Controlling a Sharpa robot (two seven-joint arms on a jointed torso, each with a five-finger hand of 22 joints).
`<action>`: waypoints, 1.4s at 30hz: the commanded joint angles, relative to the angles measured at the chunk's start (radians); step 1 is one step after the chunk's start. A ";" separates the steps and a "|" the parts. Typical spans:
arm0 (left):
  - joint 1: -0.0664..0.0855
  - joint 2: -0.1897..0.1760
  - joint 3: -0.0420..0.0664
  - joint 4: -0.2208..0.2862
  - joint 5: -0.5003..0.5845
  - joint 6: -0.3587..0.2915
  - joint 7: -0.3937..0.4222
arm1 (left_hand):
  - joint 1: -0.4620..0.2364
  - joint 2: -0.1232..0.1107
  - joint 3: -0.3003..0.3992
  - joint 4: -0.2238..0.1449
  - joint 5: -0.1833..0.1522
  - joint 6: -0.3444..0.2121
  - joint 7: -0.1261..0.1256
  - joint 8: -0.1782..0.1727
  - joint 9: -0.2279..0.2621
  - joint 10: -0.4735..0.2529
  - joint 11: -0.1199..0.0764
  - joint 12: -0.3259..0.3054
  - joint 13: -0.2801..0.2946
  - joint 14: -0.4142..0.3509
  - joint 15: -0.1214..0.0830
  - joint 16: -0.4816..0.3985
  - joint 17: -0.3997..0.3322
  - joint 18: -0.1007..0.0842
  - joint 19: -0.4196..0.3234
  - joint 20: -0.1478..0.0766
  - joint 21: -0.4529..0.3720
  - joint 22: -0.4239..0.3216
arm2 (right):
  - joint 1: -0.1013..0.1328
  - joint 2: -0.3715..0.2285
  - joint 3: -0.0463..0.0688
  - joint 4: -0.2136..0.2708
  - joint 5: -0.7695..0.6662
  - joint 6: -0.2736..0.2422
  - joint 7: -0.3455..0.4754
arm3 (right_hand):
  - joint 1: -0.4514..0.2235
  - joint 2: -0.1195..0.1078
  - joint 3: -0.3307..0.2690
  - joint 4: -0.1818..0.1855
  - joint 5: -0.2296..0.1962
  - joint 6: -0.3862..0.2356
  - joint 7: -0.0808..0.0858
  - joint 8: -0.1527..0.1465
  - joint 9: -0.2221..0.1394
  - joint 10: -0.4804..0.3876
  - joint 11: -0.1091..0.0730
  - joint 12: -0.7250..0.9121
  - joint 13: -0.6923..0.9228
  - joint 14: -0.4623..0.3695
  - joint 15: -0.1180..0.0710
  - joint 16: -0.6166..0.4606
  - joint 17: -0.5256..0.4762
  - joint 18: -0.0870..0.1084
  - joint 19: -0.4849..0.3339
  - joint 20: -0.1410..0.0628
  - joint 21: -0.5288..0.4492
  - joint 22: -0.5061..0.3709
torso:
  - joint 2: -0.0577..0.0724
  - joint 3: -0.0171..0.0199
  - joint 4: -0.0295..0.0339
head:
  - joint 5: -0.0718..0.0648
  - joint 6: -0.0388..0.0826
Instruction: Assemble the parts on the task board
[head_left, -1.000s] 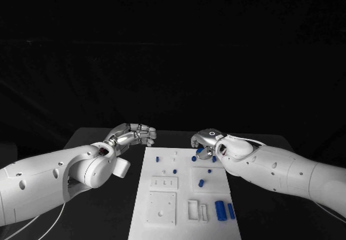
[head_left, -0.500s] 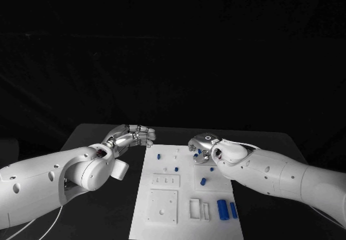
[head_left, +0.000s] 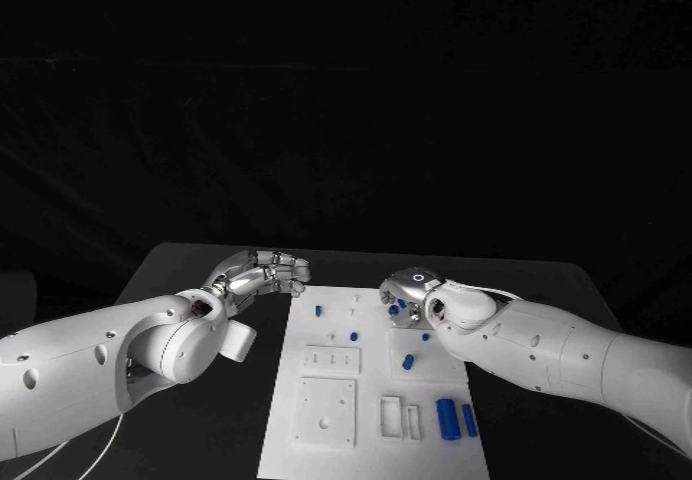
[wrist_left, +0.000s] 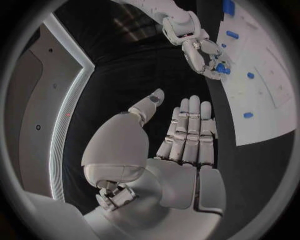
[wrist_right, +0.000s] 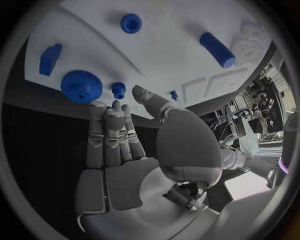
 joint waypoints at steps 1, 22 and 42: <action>0.002 0.001 0.001 0.000 0.003 0.016 0.003 | -0.010 0.001 -0.002 -0.006 -0.001 0.008 0.001 -0.006 -0.001 -0.006 0.002 -0.004 -0.001 -0.008 0.001 -0.002 -0.002 0.000 -0.007 0.000 0.004 0.021 | 0.000 -0.003 0.000 -0.004 -0.025 0.000 -0.014 | 0.004 -0.007 0.010 -0.001 -0.008 0.006 0.000 -0.006 -0.001 0.007 0.001 -0.003 -0.002 -0.002 0.002 0.007 -0.002 0.038 0.015 -0.024 0.004 0.020 | 0.005 -0.0012 -0.0003 | -0.001 0.002; 0.002 0.004 0.001 -0.005 0.003 0.019 -0.005 | -0.014 0.001 -0.001 -0.006 -0.004 0.008 0.001 -0.006 -0.002 -0.007 0.003 -0.006 -0.002 -0.009 0.002 -0.002 -0.002 0.000 -0.008 0.000 0.005 0.021 | 0.000 0.001 0.000 -0.011 -0.043 0.001 -0.009 | 0.005 -0.001 0.072 0.024 -0.060 0.031 -0.012 0.002 0.003 0.050 -0.011 0.011 0.003 -0.005 -0.009 0.021 -0.022 0.038 0.024 -0.026 0.027 0.023 | 0.018 -0.0041 -0.0001 | -0.001 0.009; 0.002 0.006 0.001 -0.012 0.004 0.022 -0.013 | -0.016 0.001 -0.001 -0.006 -0.006 0.008 0.001 -0.007 -0.003 -0.008 0.003 -0.007 -0.003 -0.010 0.002 -0.001 -0.003 0.000 -0.009 0.001 0.006 0.021 | -0.001 -0.002 0.000 0.014 -0.050 -0.094 -0.033 | 0.014 0.025 0.158 0.032 -0.063 0.116 -0.047 0.045 0.030 0.161 -0.058 0.064 0.063 -0.008 -0.055 0.029 -0.042 0.038 0.028 -0.033 0.100 0.025 | 0.023 -0.0073 -0.0014 | -0.003 0.011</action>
